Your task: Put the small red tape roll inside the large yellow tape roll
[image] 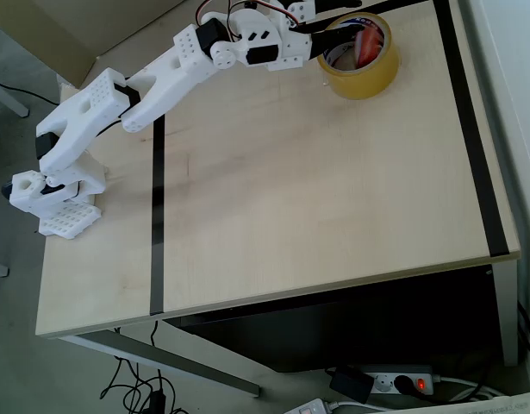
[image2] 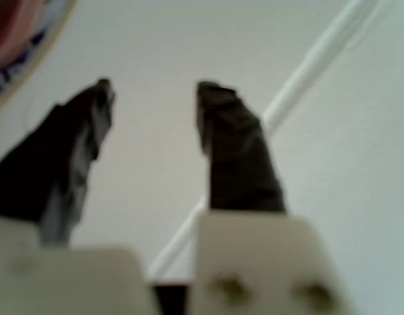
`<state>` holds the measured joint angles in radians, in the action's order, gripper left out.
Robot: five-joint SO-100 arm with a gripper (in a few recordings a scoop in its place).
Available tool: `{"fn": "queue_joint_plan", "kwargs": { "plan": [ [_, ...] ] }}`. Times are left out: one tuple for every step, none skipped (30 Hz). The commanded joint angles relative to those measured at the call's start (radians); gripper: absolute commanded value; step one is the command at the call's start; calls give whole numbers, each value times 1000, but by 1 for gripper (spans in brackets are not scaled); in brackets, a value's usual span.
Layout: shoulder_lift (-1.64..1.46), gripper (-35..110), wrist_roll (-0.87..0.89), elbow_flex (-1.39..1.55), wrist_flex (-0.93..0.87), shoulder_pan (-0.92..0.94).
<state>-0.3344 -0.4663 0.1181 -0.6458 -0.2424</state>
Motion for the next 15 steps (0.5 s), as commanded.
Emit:
{"fn": "queue_joint_plan", "kwargs": {
  "plan": [
    [-64, 14, -43, -38, -29, -11],
    [-64, 14, -43, -46, -35, -9],
    [-64, 15, -43, -58, -46, -8],
    [-64, 15, -43, -75, -61, -6],
    [-64, 15, -41, -97, -77, -3],
    [-64, 14, -37, -123, -100, 0],
    [-67, 13, -37, -153, -130, 3],
    [-77, 12, -35, -176, -163, 6],
    [-95, 10, -35, -192, -201, 9],
    [-121, 7, -35, -195, -247, 12],
    [-153, 3, -35, -195, -302, 17],
    [-187, 0, -35, -195, -368, 21],
    [-222, 0, -31, -195, -439, 29],
    [-258, 0, 26, -195, -503, 38],
    [-298, 0, 61, -195, -571, 49]
  ]
}}
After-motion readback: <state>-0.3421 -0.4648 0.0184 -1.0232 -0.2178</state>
